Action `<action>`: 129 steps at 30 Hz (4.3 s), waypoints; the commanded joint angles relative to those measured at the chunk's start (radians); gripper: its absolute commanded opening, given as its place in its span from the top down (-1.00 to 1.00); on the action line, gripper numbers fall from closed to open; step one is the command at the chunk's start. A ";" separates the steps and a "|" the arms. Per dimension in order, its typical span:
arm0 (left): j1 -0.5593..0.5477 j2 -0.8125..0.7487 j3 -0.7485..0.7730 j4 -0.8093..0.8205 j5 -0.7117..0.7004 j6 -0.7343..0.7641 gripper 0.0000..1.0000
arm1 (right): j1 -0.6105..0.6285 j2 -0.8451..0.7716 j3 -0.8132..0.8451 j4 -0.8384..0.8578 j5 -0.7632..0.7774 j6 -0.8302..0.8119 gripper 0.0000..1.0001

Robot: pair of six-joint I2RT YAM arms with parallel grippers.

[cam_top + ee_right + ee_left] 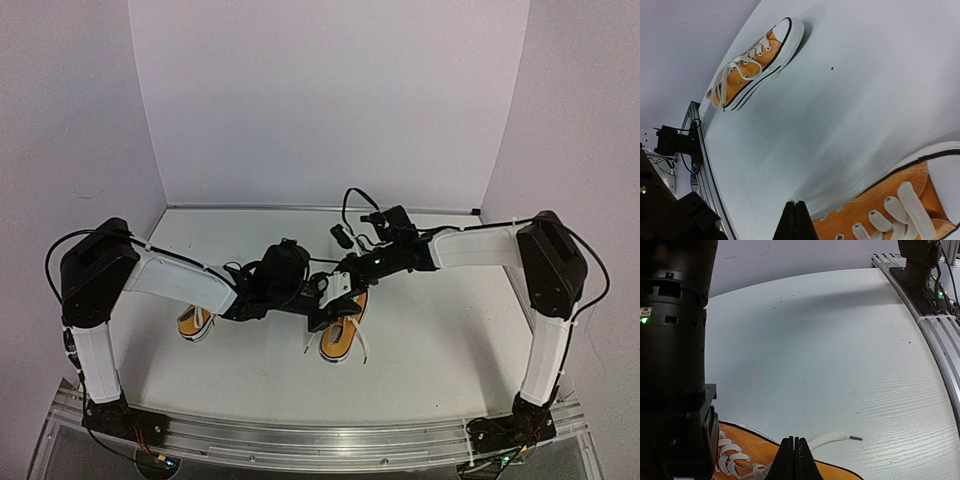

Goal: Tie the shoes

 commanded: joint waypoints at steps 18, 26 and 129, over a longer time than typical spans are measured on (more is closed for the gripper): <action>0.118 -0.133 -0.020 -0.119 0.098 -0.077 0.22 | -0.100 -0.223 -0.058 -0.005 -0.064 0.002 -0.38; 0.200 -0.166 -0.075 -0.025 0.196 -0.207 -0.06 | -0.113 -0.359 -0.196 -0.041 0.001 0.015 -0.73; 0.310 0.196 0.077 0.385 0.358 -0.804 0.99 | 0.213 -0.406 -0.379 -0.093 0.663 0.240 1.00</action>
